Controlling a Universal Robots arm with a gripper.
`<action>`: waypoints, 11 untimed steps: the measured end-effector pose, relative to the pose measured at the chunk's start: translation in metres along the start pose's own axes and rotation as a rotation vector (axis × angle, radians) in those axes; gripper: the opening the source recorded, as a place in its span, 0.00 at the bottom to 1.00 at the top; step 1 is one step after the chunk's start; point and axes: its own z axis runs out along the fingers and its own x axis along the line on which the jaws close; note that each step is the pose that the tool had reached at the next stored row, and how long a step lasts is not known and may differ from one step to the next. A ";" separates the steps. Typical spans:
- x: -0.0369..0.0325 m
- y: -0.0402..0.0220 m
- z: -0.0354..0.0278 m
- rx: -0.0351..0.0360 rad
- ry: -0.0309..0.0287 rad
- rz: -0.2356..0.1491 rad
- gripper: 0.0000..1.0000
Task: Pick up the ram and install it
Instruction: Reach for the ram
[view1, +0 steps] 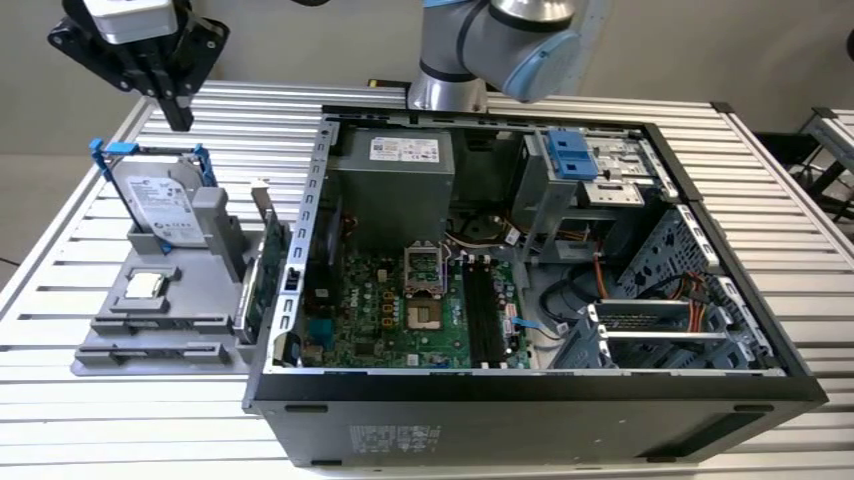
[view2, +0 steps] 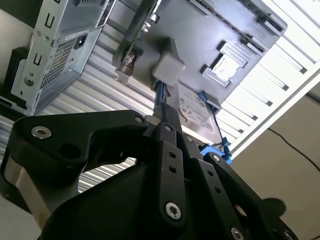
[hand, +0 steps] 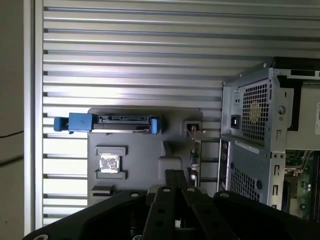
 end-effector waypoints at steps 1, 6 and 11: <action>0.0019 0.0001 0.0000 0.0000 0.0000 0.000 0.00; 0.0116 0.0007 -0.0002 0.0000 0.0000 0.000 0.00; 0.0213 0.0012 -0.0003 0.0001 0.0001 0.000 0.00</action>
